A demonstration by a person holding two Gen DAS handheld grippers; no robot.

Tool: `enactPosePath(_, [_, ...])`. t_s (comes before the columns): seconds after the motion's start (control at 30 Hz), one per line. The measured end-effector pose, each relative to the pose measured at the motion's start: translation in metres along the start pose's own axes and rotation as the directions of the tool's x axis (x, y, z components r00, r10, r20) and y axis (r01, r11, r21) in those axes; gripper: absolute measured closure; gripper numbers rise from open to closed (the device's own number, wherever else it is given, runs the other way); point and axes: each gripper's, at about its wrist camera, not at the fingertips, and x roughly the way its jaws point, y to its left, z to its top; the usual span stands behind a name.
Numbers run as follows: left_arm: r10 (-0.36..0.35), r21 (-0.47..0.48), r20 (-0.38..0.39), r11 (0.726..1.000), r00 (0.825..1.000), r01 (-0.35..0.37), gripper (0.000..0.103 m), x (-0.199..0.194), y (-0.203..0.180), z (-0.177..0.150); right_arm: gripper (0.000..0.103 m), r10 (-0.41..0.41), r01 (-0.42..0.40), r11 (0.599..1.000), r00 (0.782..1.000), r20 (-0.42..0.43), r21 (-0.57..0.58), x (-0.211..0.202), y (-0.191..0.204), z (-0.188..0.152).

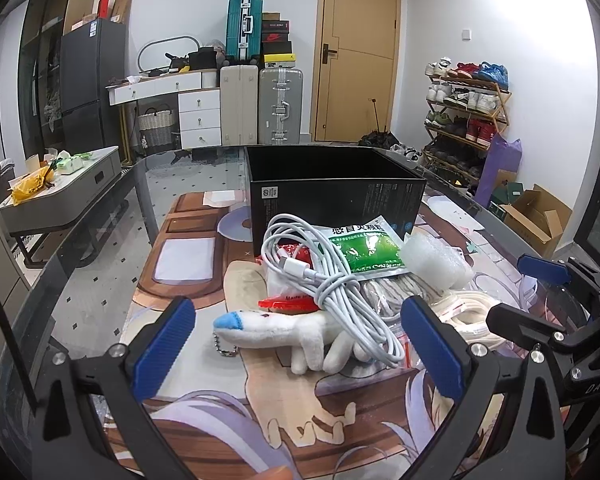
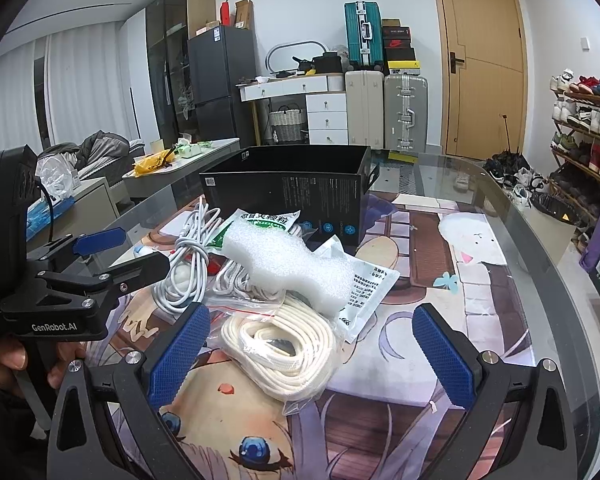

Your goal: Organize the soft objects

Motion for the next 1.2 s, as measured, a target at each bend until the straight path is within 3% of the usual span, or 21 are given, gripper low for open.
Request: enactPosePath(1.2, [0.005, 0.005, 0.001, 1.000, 1.000, -0.005, 0.000, 0.0002, -0.0031, -0.0011, 0.001, 0.001, -0.001, 1.000, 1.000, -0.001, 0.006, -0.0005, -0.0003, -0.0001])
